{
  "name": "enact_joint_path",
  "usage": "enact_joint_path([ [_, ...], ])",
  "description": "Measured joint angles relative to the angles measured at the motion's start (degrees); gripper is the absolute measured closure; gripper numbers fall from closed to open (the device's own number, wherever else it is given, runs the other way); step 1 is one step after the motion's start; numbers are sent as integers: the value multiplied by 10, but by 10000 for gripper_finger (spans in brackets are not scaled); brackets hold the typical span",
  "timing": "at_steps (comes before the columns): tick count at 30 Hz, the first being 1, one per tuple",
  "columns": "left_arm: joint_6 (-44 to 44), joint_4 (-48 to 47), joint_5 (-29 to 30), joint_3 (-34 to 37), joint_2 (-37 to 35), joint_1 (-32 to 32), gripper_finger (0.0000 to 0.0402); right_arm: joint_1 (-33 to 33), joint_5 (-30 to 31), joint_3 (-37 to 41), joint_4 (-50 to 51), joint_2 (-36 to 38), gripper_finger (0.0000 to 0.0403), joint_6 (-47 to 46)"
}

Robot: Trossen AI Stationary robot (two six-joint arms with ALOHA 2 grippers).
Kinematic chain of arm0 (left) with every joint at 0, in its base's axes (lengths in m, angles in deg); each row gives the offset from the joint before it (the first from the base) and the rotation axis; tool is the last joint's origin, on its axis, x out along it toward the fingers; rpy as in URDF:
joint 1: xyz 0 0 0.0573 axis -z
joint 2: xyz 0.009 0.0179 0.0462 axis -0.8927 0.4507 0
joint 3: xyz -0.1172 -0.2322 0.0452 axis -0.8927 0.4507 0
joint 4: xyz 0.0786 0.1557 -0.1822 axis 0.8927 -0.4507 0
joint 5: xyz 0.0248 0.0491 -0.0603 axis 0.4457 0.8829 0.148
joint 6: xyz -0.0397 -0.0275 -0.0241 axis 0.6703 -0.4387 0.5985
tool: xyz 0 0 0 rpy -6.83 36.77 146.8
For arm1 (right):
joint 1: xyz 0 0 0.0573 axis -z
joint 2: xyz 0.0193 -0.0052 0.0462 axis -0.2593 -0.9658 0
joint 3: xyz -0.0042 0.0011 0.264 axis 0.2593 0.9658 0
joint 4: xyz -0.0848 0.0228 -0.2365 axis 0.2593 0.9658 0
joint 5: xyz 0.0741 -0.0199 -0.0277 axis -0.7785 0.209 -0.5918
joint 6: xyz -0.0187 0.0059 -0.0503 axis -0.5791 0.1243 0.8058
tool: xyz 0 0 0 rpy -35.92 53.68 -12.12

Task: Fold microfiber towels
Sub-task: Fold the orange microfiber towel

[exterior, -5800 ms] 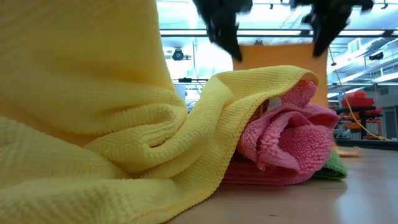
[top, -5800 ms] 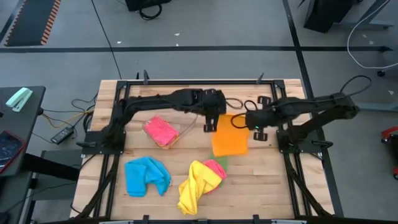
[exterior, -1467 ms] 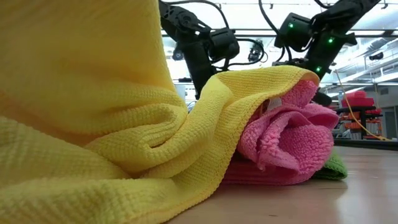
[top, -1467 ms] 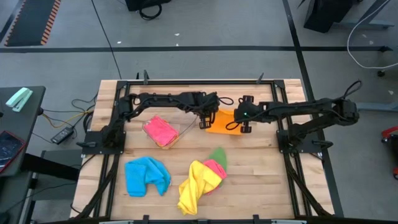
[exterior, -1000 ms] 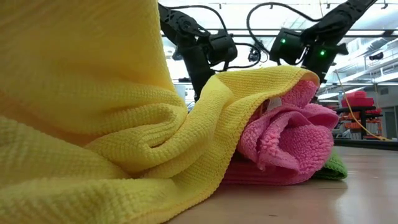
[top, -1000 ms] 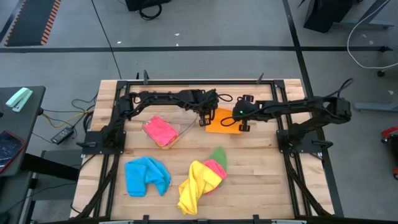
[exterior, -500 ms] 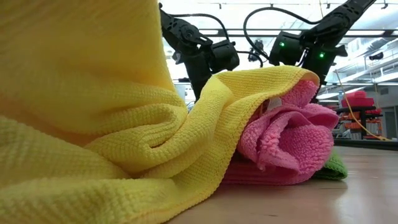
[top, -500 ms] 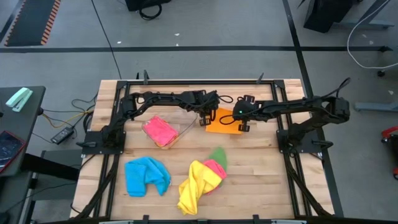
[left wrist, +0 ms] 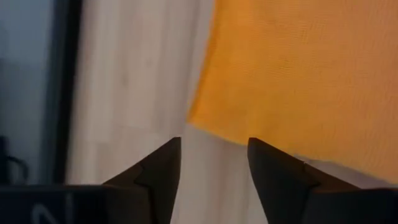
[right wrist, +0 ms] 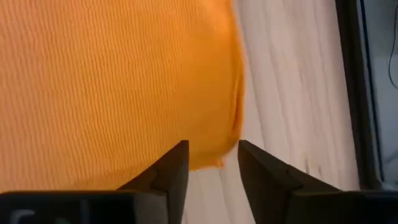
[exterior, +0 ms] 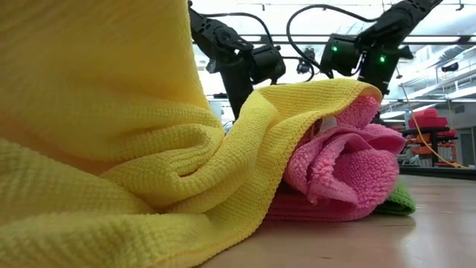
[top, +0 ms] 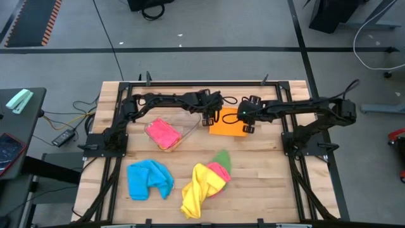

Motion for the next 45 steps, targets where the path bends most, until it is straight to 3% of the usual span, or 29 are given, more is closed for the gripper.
enact_joint_path([
  [3, -22, 0, 25, 0, -12, 3, 195, -1, 22, -36, 62, 0, 243, -17],
  [6, -29, -5, 9, 0, -22, 12, 192, -1, 11, -62, 90, 0, 240, -33],
  [14, -14, -67, -20, -1, -23, 56, 211, -6, -75, -33, 63, 2, 241, -72],
  [18, -18, -72, -25, -1, -24, 85, 227, -51, -90, 13, -3, 31, 242, -77],
  [21, -27, -75, -33, -1, -24, 103, 236, -95, -84, 46, -48, 65, 242, -89],
  [27, -23, -47, -34, 0, -24, 123, 252, -158, -14, 85, -70, 116, 242, -130],
  [33, 31, -50, -52, 0, -20, 122, 261, -133, 0, 116, -86, 116, 242, -125],
  [40, 50, -55, -54, 0, -20, 134, 260, -79, -19, 150, -139, 65, 242, -112],
  [45, 50, -61, -54, 0, -19, 152, 266, -91, -40, 149, -148, 25, 242, -154],
])
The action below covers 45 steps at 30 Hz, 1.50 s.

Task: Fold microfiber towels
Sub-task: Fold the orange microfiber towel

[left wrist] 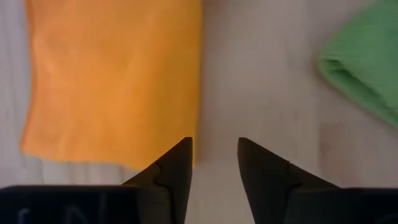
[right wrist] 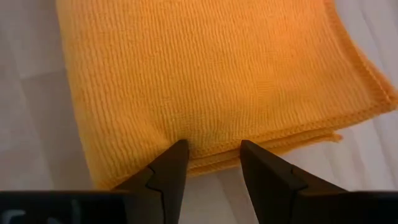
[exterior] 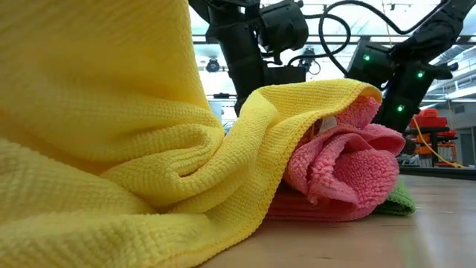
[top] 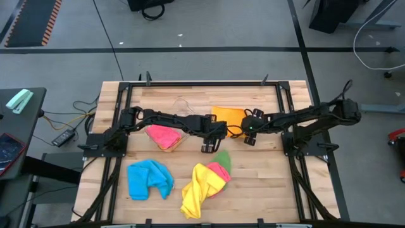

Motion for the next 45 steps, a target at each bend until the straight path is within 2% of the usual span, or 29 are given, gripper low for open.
enact_joint_path([
  [5, -1, -3, 0, 0, 0, 20, 273, -55, -28, -1, -4, -11, 242, -97],
  [8, -4, -5, 0, 0, 0, 31, 273, -106, -64, -1, -11, -7, 242, -151],
  [12, -5, -5, 0, 0, 0, 45, 267, -169, -86, -23, 27, 8, 242, -175],
  [15, -5, -6, 0, 0, 0, 51, 264, -200, -43, -63, 91, 33, 242, -137],
  [18, -5, -7, 0, 0, 0, 54, 263, -228, 22, -82, 145, 49, 242, -32],
  [21, -5, -9, 0, 0, 1, 54, 266, -244, 64, -83, 151, 55, 242, 57],
  [25, -5, -26, 0, 0, 1, 53, 272, -241, 80, -80, 153, 35, 242, 77],
  [31, -2, -30, 1, 0, 1, 49, 275, -242, 71, -80, 69, 30, 242, 6],
  [35, -1, -30, 0, 0, 1, 52, 270, -227, 64, -80, 33, 30, 242, 67],
  [37, -2, -30, 0, 0, 1, 58, 269, -200, 36, -80, 3, 30, 242, 106],
  [41, -3, -48, 0, 0, 0, 77, 274, -133, -62, -80, -63, 0, 242, 182],
  [45, -3, -83, 0, 0, -1, 98, 280, -79, -140, -81, -79, -42, 242, 268],
])
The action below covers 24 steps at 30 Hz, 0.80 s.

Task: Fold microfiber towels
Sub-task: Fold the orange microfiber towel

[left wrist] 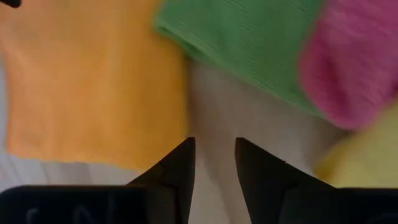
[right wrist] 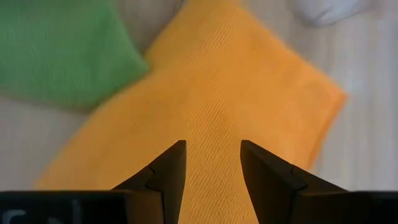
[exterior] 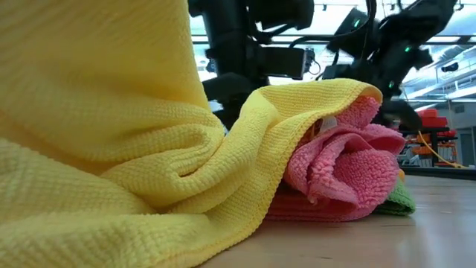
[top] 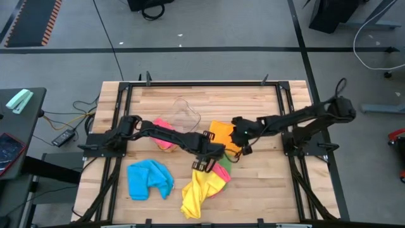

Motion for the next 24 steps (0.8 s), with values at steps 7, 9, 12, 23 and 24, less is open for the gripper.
enact_joint_path([
  [7, 15, -55, 0, 0, 0, 30, 280, 40, -39, -12, -14, -79, 242, 73],
  [9, 24, -55, 0, 0, 0, 36, 279, 51, -43, -25, -5, -96, 242, 45],
  [12, 31, -61, 0, 0, -1, 43, 280, 68, -44, -36, 13, -113, 242, -33],
  [23, 46, -75, 2, 0, -1, 49, 291, 136, 109, -32, 101, -66, 242, -380],
  [24, 47, -75, 2, 0, -1, 49, 291, 138, 109, -32, 100, -60, 242, -382],
])
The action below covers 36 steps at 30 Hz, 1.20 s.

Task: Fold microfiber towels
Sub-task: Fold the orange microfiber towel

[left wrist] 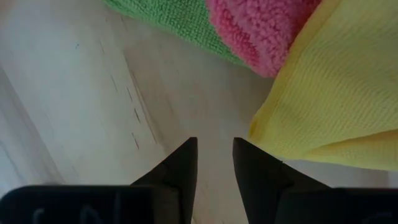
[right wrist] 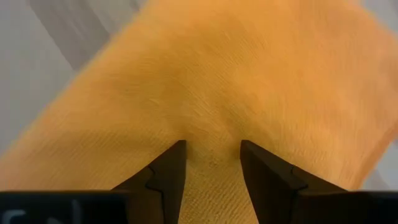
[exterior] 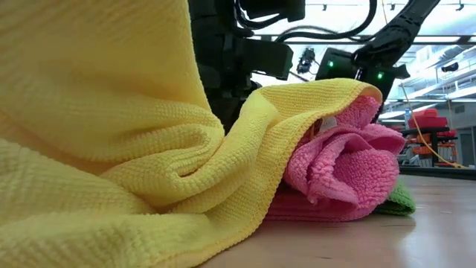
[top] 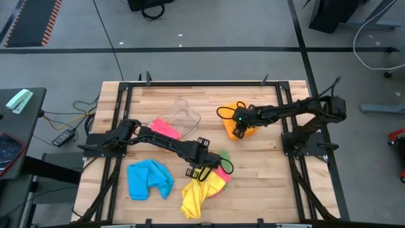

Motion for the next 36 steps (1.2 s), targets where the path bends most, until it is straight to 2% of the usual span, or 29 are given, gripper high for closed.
enact_joint_path([
  [6, -2, 0, 0, 0, 0, 0, 292, -2, -7, -3, 12, 81, 242, 34],
  [10, -2, 0, 0, 0, 0, -1, 290, -29, -52, -3, 47, 136, 242, 172],
  [13, -2, 0, 0, 0, 0, -1, 290, -70, -63, 6, 58, 149, 239, 229],
  [17, -2, 1, 0, 0, 0, -1, 294, -130, -48, 23, 61, 136, 221, 249],
  [25, -3, 8, 0, 0, -1, -2, 296, -188, 103, 39, 59, 70, 177, 286],
  [30, -4, 13, 0, 0, -1, -3, 298, -188, 105, 39, 48, 38, 182, 304],
  [36, -4, 13, 0, 0, -1, -4, 301, -188, 105, 39, 49, 37, 189, 299],
])
